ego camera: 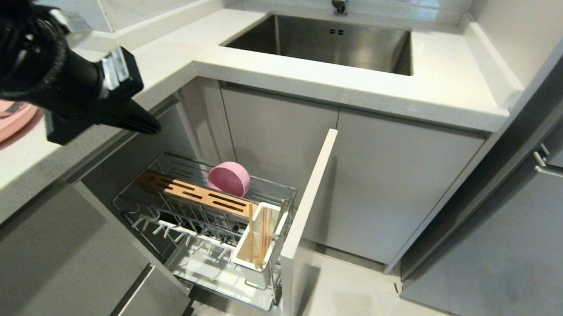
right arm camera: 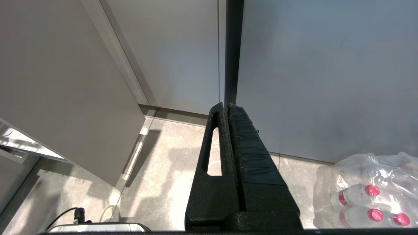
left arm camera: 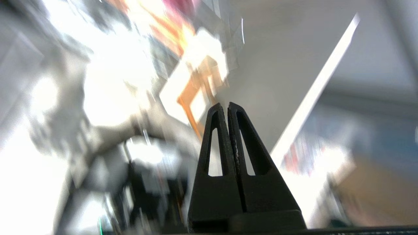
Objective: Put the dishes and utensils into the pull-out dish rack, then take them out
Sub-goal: Pick up the chopsticks and place it in the cupboard, then pick up the fork and place it in the cupboard
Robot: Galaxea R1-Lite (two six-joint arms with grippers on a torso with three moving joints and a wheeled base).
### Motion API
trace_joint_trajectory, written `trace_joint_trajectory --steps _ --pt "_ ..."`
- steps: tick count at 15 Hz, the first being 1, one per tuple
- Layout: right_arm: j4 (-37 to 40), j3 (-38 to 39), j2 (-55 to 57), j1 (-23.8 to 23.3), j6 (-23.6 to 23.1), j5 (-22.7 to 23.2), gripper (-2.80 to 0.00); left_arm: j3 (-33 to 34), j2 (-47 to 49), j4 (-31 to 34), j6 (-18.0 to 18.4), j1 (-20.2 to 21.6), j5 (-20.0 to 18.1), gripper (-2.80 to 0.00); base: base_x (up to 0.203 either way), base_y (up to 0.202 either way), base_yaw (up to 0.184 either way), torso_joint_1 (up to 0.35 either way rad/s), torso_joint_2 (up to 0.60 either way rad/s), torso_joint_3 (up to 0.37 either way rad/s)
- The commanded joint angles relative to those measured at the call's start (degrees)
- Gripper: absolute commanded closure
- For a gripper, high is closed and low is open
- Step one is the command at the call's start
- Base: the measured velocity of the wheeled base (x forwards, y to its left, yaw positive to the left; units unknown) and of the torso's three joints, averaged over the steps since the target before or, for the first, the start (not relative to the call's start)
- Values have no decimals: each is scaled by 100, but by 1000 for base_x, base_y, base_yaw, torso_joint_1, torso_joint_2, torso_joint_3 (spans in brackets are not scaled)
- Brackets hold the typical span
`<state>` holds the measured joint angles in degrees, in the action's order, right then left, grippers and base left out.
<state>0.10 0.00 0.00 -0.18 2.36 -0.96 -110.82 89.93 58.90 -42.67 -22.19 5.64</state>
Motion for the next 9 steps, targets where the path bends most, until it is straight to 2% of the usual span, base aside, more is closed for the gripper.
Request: trace_joint_trajectory --steps 1,3,6,7,9 --pt "-1 9 0 1 1 0 0 4 -630 -114 251 421 227 0 0 0 0 0 0 0" --pt "-1 9 0 1 1 0 0 10 -981 -388 933 1208 297 0 0 0 0 0 0 0" --pt "-1 9 0 1 1 0 0 14 -1423 -643 2039 2588 202 0 0 0 0 0 0 0" --pt "-1 9 0 1 1 0 0 92 -1588 -669 2361 2889 72 0 0 0 0 0 0 0" --pt "-1 9 0 1 1 0 0 246 -1843 -610 3091 3229 -233 0 0 0 0 0 0 0"
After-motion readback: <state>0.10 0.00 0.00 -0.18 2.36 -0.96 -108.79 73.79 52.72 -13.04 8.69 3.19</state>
